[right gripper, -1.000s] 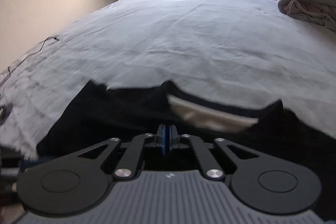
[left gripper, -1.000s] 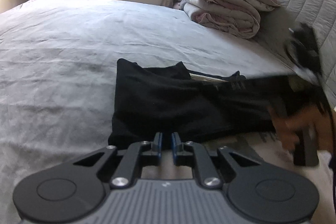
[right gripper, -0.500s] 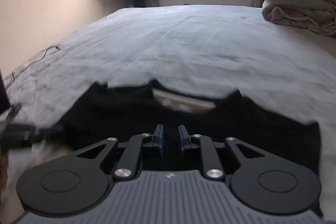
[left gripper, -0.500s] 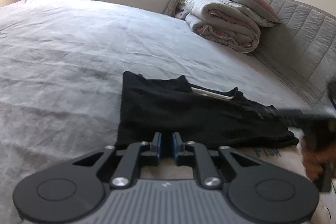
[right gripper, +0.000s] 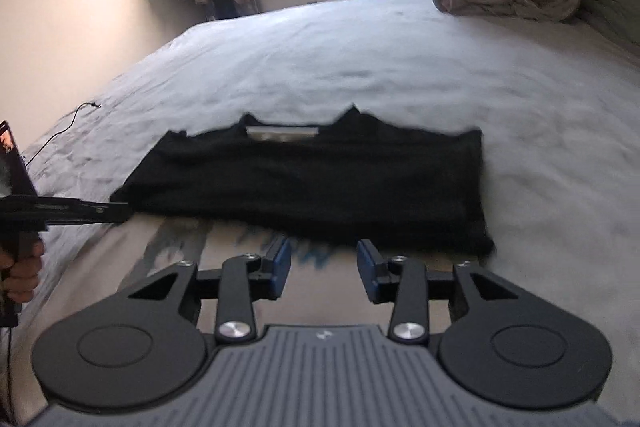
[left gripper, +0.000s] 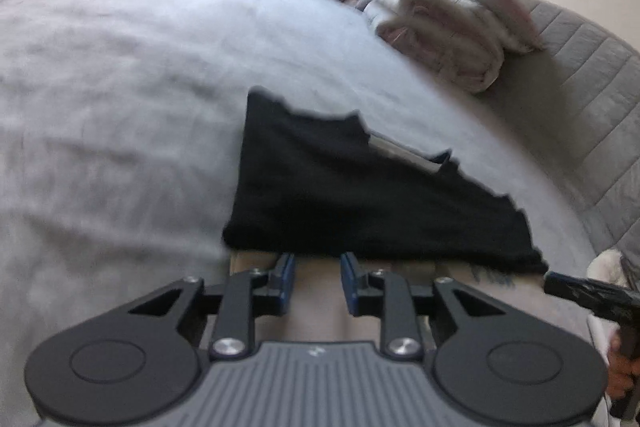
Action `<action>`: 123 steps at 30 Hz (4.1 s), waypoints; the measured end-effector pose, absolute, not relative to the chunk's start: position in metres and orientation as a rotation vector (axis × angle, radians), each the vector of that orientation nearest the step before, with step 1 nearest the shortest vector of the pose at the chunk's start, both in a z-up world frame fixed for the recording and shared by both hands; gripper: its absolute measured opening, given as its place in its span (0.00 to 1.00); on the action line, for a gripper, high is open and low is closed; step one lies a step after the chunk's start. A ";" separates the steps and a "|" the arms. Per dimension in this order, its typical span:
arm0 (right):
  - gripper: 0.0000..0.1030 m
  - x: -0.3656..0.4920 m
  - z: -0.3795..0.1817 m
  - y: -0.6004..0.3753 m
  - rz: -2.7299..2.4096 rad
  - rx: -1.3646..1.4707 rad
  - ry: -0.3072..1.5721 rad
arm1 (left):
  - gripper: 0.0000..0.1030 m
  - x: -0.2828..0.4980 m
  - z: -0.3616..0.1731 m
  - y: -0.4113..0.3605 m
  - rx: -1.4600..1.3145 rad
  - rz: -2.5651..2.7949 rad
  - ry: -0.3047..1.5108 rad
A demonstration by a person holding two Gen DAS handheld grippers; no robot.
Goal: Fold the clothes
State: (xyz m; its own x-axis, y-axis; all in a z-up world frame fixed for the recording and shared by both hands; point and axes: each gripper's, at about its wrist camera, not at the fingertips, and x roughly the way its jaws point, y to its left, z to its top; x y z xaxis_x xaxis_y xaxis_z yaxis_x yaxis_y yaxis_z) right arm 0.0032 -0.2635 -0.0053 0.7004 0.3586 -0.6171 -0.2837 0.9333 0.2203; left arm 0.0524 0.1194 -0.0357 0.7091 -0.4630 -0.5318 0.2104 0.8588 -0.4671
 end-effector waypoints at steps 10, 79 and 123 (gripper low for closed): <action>0.57 -0.082 0.008 -0.276 0.383 0.084 0.742 | 0.48 0.005 0.002 0.116 -0.388 -0.399 0.703; 0.17 -0.125 -0.020 -0.380 0.574 0.811 0.979 | 0.15 -0.090 -0.069 0.179 -0.877 -0.786 1.124; 0.42 -0.007 -0.027 -0.346 0.170 0.381 0.684 | 0.29 0.025 -0.055 0.146 -0.421 -0.252 0.755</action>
